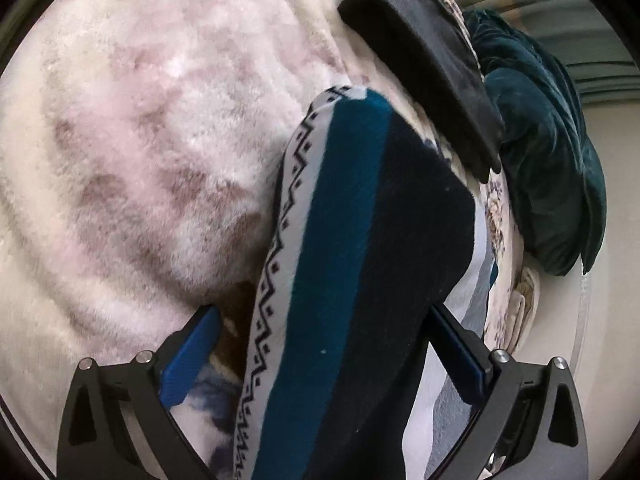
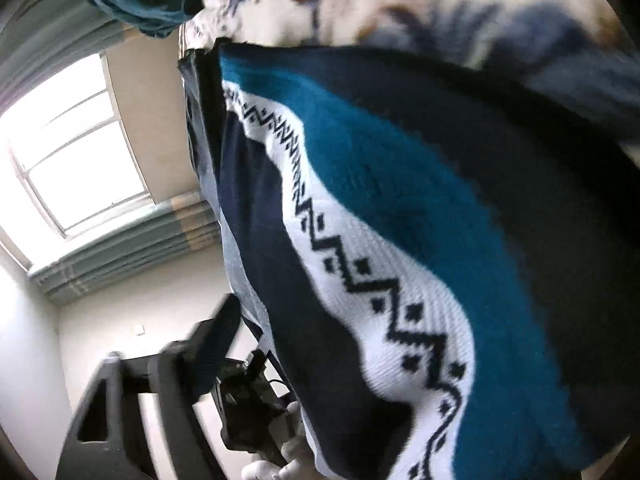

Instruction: Fold small clothes

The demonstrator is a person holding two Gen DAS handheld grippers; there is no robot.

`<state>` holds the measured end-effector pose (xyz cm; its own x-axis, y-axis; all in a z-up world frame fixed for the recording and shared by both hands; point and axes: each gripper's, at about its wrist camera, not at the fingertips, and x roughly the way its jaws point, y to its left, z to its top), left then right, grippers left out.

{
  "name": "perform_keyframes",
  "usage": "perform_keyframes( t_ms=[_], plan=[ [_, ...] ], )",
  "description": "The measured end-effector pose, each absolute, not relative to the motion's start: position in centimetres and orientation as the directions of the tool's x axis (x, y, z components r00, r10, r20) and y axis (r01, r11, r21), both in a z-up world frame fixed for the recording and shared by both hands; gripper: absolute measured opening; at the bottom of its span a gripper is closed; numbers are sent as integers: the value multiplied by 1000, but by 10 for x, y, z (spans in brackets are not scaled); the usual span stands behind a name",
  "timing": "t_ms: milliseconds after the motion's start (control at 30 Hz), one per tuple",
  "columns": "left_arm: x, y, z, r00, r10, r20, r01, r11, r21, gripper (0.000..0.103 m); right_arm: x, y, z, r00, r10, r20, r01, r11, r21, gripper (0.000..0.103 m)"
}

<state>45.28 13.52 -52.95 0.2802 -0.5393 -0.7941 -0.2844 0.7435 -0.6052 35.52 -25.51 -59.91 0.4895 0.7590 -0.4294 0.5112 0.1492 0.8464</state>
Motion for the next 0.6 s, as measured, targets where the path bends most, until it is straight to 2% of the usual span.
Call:
perform_keyframes(
  t_ms=[67, 100, 133, 167, 200, 233, 367, 500, 567, 600],
  plan=[
    [451, 132, -524, 309, -528, -791, -263, 752, -604, 97, 353, -255, -594, 478, 755, -449, 511, 177, 841, 46],
    [450, 131, -520, 329, -529, -782, -244, 753, -611, 80, 352, -254, -592, 475, 754, -454, 511, 183, 840, 42],
    [451, 129, -517, 345, -538, -769, -222, 749, -624, 43, 352, -254, -589, 474, 751, -459, 509, 192, 839, 36],
    [451, 127, -514, 354, -554, -753, -202, 741, -640, 30, 352, -257, -586, 468, 746, -473, 507, 212, 835, 34],
    [452, 124, -508, 364, -548, -753, -190, 748, -636, 29, 353, -254, -580, 453, 743, -492, 503, 243, 830, 31],
    [453, 121, -504, 373, -540, -754, -175, 757, -629, 23, 362, -251, -577, 452, 739, -500, 498, 255, 829, 29],
    [452, 127, -487, 407, -582, -704, -158, 715, -682, 20, 364, -252, -558, 465, 725, -509, 489, 269, 830, 28],
    [450, 131, -484, 384, -604, -698, -139, 710, -690, 21, 361, -244, -540, 466, 721, -512, 466, 292, 835, 27],
    [455, 144, -510, 324, -657, -681, -200, 656, -728, 32, 366, -244, -545, 444, 718, -536, 476, 318, 820, 27],
    [457, 148, -522, 297, -661, -689, -229, 651, -723, 55, 357, -247, -557, 429, 717, -550, 479, 336, 811, 27]
  ],
)
